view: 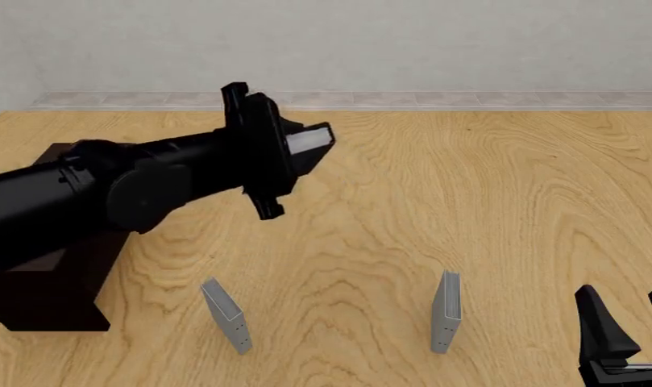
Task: Pick up the book in the middle and place it on the cabinet shelf.
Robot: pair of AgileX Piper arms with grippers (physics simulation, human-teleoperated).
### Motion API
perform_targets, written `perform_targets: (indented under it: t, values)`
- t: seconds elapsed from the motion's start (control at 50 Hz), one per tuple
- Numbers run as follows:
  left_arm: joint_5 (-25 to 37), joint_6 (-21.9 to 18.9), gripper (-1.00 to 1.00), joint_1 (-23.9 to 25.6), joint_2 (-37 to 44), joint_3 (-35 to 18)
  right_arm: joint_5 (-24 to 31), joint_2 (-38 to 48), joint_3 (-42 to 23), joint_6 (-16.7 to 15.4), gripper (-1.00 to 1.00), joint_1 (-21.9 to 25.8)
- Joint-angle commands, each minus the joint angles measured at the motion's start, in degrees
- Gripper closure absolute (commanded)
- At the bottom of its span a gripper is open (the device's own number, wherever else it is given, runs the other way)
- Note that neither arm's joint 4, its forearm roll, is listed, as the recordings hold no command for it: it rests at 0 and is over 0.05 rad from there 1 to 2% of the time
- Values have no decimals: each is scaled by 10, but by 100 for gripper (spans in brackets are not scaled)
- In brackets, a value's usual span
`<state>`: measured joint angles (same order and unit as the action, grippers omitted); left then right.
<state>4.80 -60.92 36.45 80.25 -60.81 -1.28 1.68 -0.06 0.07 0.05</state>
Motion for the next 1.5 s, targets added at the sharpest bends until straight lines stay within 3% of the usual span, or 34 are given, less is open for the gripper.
perform_targets:
  t: [0.02, 0.2, 0.42, 0.48, 0.52, 0.62, 0.94, 1.0, 1.02, 1.22, 1.42, 1.5]
  values:
    - [-22, -33, 100, -23, -44, 16, 0, 0, 0, 0, -100, 0]
    - [-82, -95, 100, -46, -67, 62, 0, 0, 0, 0, -100, 0]
    - [-130, -116, 100, -73, -88, 109, 0, 0, 0, 0, -100, 0]
    - [-161, -140, 100, -85, -85, 135, 0, 0, 0, 0, -100, 0]
    - [-150, -130, 100, -82, -95, 134, 0, 1, 0, 0, -100, 0]
    - [-181, -164, 100, -96, -101, 159, 0, 0, 0, 0, -100, 0]
    - [-225, -206, 100, -140, -136, 200, 0, 0, 0, 0, -100, 0]
    - [-247, -230, 100, -152, -138, 219, 0, 0, 0, 0, -100, 0]
    - [-236, -218, 100, -151, -147, 212, 0, 0, 0, 0, -100, 0]
    - [-291, -273, 100, -181, -134, 249, 0, 0, 0, 0, -100, 0]
    - [-310, -292, 100, -206, -129, 253, 0, 0, 0, 0, -100, 0]
    - [-339, -317, 100, -227, -108, 263, 0, 0, 0, 0, -100, 0]
